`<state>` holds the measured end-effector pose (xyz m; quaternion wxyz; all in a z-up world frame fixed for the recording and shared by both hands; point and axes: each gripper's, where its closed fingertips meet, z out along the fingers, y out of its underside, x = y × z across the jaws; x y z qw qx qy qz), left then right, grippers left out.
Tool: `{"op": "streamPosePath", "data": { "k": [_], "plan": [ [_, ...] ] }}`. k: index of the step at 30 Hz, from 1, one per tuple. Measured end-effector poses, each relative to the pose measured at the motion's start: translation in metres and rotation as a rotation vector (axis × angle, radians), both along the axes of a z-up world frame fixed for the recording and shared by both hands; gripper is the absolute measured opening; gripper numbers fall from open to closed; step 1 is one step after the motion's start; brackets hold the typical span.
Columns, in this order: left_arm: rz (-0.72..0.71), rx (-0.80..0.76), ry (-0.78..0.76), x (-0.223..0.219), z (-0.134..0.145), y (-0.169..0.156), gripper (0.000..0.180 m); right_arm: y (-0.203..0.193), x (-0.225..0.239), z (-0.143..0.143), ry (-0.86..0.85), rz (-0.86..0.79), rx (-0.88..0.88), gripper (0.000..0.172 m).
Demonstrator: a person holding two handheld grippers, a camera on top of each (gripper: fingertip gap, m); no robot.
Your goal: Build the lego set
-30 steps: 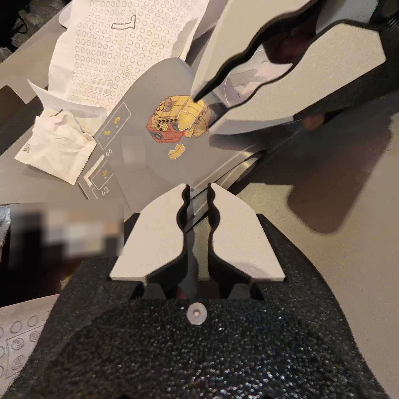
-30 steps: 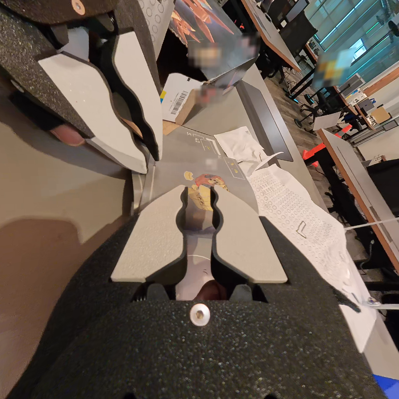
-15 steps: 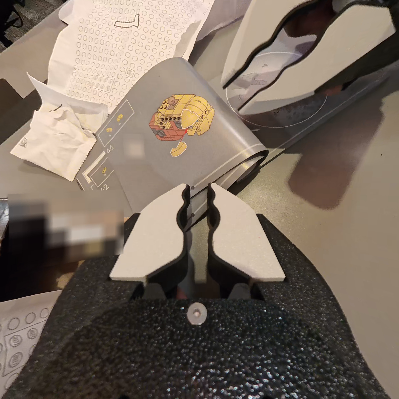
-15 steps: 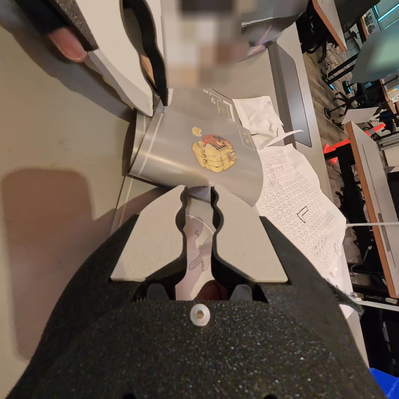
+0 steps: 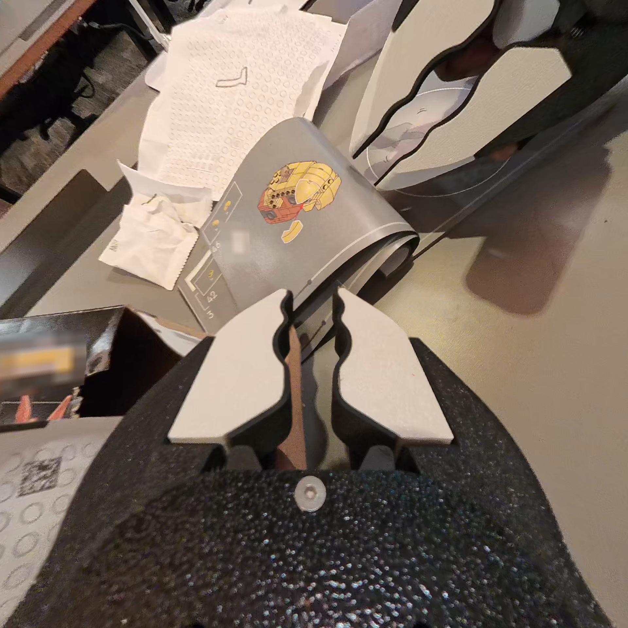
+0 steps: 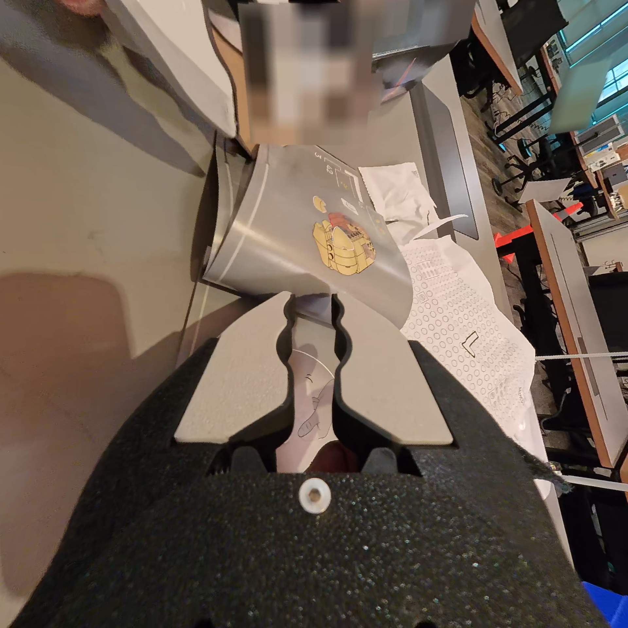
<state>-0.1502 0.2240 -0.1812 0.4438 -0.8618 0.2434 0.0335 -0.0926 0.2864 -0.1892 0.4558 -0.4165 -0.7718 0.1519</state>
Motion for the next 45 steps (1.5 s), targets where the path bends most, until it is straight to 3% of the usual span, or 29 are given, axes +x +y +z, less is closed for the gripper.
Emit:
{"op": "streamPosePath", "data": {
  "k": [13,29,37,45],
  "plan": [
    [0.108,-0.075,0.084,-0.03,-0.01,-0.04,0.026,0.0,-0.001,0.002,0.011,-0.001,-0.005,0.02],
    [0.139,-0.207,0.265,-0.054,-0.043,-0.051,0.03,-0.002,-0.001,0.003,0.013,0.003,-0.003,0.02],
    [0.145,-0.227,0.344,-0.062,-0.047,-0.053,0.002,-0.003,-0.002,0.002,0.012,0.007,0.0,0.02],
    [0.268,-0.167,0.313,-0.082,-0.026,-0.058,0.001,-0.003,-0.003,0.003,0.012,0.008,0.004,0.02]
  ]
}}
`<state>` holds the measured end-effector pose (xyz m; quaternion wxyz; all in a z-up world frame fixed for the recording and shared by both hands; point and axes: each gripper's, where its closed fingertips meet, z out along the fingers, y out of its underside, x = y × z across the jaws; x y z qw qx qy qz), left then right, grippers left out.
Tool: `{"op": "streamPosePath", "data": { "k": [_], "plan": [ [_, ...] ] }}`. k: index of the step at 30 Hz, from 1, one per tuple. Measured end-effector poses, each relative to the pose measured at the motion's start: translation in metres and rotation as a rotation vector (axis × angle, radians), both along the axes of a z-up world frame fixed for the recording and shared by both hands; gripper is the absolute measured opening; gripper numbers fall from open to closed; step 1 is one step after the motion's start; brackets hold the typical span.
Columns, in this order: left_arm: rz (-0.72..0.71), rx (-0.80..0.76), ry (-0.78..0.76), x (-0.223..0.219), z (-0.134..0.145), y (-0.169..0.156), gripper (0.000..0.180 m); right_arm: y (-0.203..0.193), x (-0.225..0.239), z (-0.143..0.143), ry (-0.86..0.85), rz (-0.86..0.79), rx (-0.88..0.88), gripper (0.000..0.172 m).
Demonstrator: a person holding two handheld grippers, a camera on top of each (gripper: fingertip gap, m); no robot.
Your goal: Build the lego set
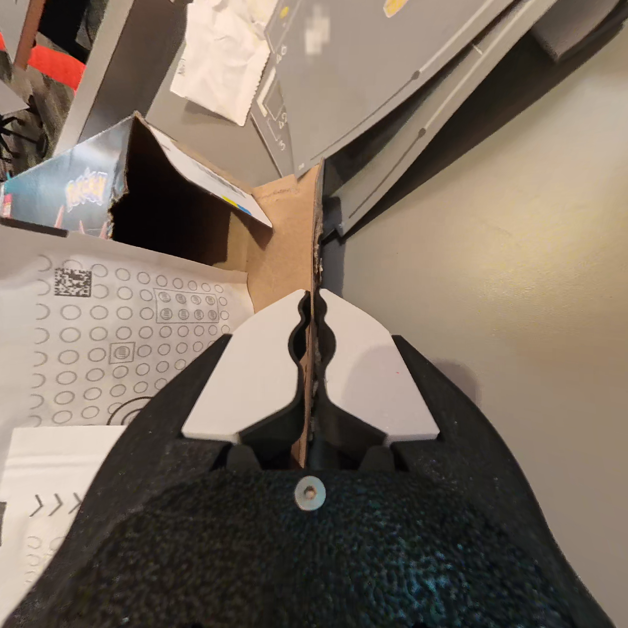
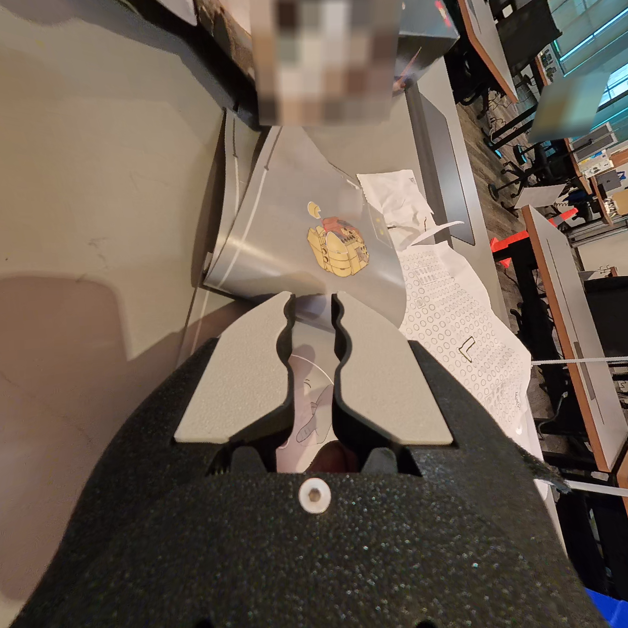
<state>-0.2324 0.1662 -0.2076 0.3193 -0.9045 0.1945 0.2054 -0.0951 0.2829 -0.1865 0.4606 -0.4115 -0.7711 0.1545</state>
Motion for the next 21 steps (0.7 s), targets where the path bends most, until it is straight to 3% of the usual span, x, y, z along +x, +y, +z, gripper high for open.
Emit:
{"op": "streamPosePath", "data": {
  "k": [21],
  "plan": [
    [0.121,0.08,0.011,-0.018,0.016,-0.005,0.001,-0.002,-0.012,0.002,-0.004,0.022,0.044,0.02]
  ]
}}
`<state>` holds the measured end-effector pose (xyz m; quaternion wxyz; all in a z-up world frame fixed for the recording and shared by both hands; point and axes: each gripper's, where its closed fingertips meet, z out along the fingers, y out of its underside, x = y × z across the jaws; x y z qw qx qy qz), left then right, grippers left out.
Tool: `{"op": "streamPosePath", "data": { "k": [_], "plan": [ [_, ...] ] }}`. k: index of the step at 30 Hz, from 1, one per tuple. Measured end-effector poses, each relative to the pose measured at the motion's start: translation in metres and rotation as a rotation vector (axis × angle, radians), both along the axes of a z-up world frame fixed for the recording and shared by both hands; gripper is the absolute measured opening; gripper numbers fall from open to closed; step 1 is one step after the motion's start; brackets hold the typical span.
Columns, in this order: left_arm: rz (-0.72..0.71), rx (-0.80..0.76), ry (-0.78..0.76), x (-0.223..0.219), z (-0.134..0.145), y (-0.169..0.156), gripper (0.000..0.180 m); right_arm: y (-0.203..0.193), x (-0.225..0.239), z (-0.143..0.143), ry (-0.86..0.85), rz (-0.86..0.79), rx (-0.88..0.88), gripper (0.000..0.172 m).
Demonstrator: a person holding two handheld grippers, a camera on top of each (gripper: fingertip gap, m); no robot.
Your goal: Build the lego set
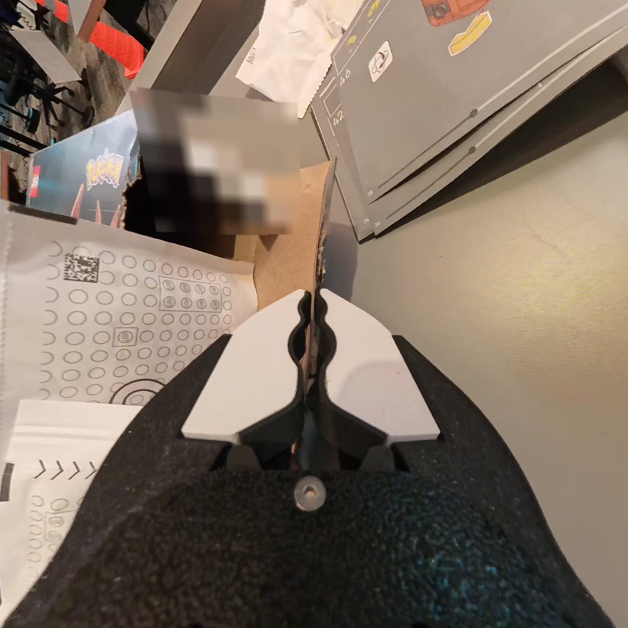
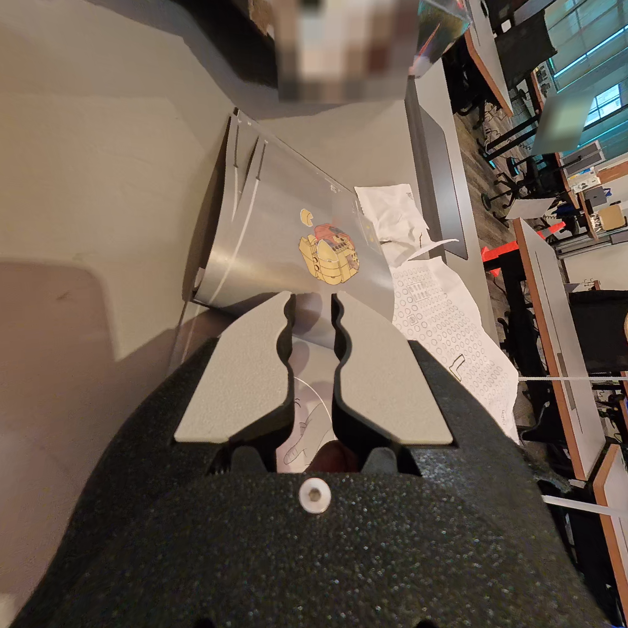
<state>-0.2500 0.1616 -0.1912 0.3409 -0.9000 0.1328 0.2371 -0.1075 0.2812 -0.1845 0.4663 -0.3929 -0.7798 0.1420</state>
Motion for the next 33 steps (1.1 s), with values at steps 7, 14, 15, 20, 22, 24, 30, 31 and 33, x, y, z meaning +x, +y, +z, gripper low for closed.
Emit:
{"op": "streamPosePath", "data": {
  "k": [7,14,15,20,22,24,30,31,33],
  "plan": [
    [-0.068,-0.077,0.032,0.009,-0.017,0.006,0.001,-0.002,-0.004,-0.002,-0.002,0.01,0.005,0.019],
    [-0.133,-0.109,0.075,0.025,-0.023,0.014,0.001,-0.005,-0.005,0.001,0.01,0.016,-0.001,0.019],
    [-0.14,-0.114,0.081,0.027,-0.024,0.015,0.001,-0.005,-0.006,0.001,0.012,0.017,-0.001,0.019],
    [-0.177,-0.143,0.092,0.032,-0.031,0.017,0.001,-0.007,-0.006,0.001,0.023,0.017,-0.002,0.019],
    [-0.18,-0.152,0.093,0.033,-0.033,0.016,0.001,-0.006,-0.005,0.003,0.03,0.015,0.001,0.019],
    [-0.181,-0.152,0.084,0.033,-0.034,0.016,0.001,-0.003,-0.002,0.008,0.034,0.008,0.009,0.019],
    [-0.183,-0.148,0.07,0.033,-0.034,0.016,0.001,0.011,0.023,0.0,-0.067,-0.033,-0.029,0.019],
    [-0.183,-0.149,0.071,0.033,-0.034,0.016,0.001,0.013,0.024,-0.004,-0.074,-0.038,-0.024,0.019],
    [-0.182,-0.144,0.073,0.033,-0.033,0.017,0.001,0.01,0.023,-0.011,-0.088,-0.029,-0.021,0.019]
  ]
}}
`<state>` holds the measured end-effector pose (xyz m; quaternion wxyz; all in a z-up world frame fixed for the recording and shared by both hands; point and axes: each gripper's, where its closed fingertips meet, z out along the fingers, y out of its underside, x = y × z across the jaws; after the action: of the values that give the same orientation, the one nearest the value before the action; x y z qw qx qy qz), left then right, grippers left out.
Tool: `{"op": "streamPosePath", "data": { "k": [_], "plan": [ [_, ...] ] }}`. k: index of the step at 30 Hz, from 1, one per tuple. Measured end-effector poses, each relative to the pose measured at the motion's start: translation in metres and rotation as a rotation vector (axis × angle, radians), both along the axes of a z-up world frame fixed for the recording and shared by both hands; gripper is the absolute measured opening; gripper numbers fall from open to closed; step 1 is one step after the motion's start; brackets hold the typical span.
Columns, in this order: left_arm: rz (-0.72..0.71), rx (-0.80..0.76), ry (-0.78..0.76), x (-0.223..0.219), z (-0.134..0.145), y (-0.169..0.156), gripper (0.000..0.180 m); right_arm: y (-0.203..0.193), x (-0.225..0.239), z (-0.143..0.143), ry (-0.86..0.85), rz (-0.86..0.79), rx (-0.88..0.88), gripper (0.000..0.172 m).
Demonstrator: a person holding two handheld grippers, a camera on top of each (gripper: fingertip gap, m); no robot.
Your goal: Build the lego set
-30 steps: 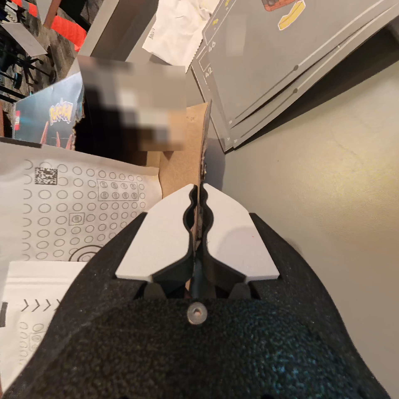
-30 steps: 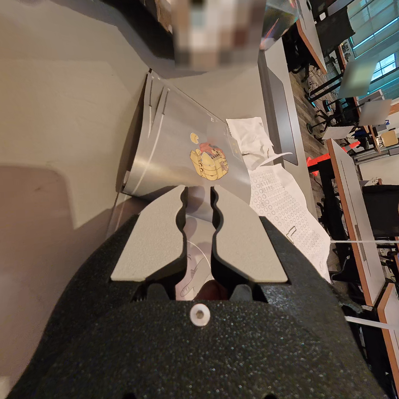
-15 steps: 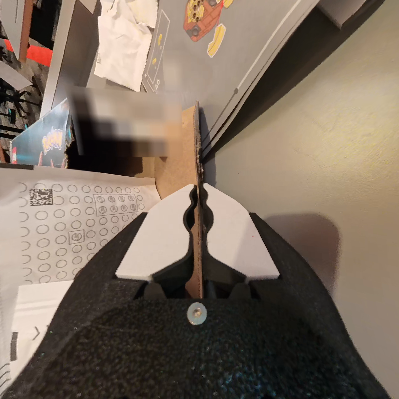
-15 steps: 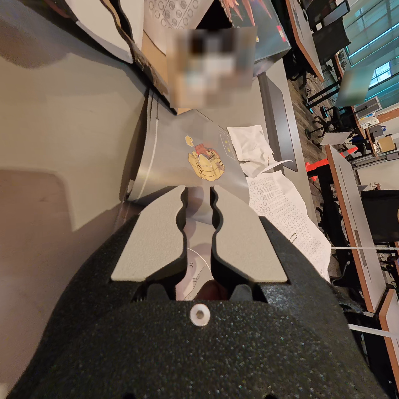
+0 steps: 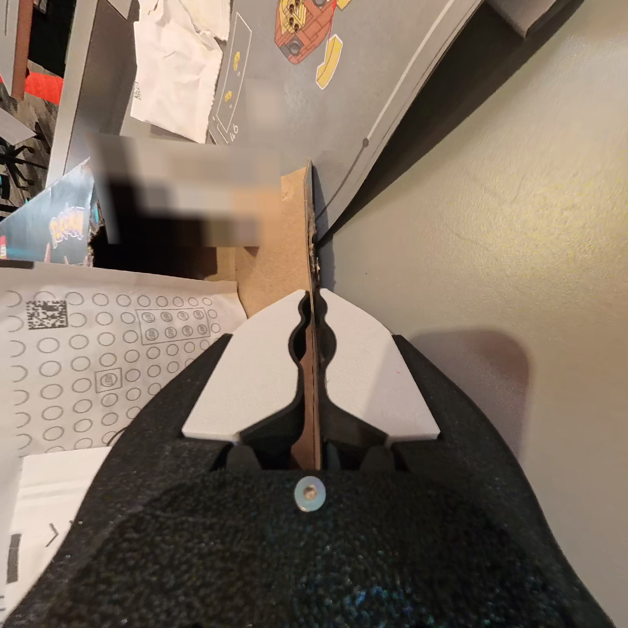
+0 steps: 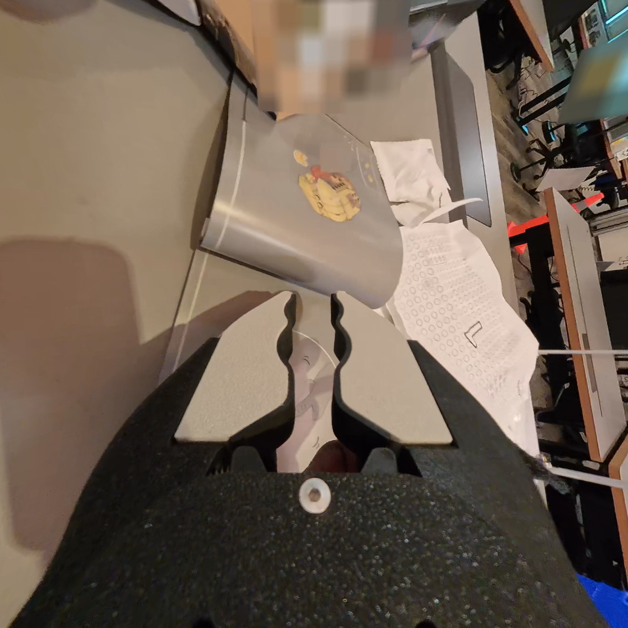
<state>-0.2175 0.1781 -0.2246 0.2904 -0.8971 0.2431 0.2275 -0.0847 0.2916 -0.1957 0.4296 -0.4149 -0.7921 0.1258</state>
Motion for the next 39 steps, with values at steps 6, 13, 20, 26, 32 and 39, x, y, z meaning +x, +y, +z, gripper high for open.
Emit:
{"op": "streamPosePath", "data": {
  "k": [6,13,20,26,32,39],
  "plan": [
    [0.002,0.028,-0.004,-0.001,0.005,0.001,0.001,-0.014,-0.016,-0.002,0.012,0.04,0.002,0.019],
    [-0.006,0.052,0.011,-0.001,0.008,0.003,0.001,-0.018,-0.023,0.005,0.032,0.041,0.003,0.018],
    [-0.028,0.024,0.01,0.002,-0.002,0.003,0.003,-0.011,-0.017,0.009,0.033,0.024,0.01,0.019],
    [-0.047,0.13,-0.175,0.013,0.011,0.009,0.015,0.009,0.02,0.05,0.06,-0.144,-0.178,0.018],
    [-0.086,0.376,-0.308,0.033,0.05,0.023,0.019,0.029,0.081,0.111,0.166,-0.276,-0.397,0.017],
    [-0.166,0.502,-0.451,0.079,0.066,0.039,0.023,0.105,0.162,0.127,0.194,-0.498,-0.328,0.009]
  ]
}}
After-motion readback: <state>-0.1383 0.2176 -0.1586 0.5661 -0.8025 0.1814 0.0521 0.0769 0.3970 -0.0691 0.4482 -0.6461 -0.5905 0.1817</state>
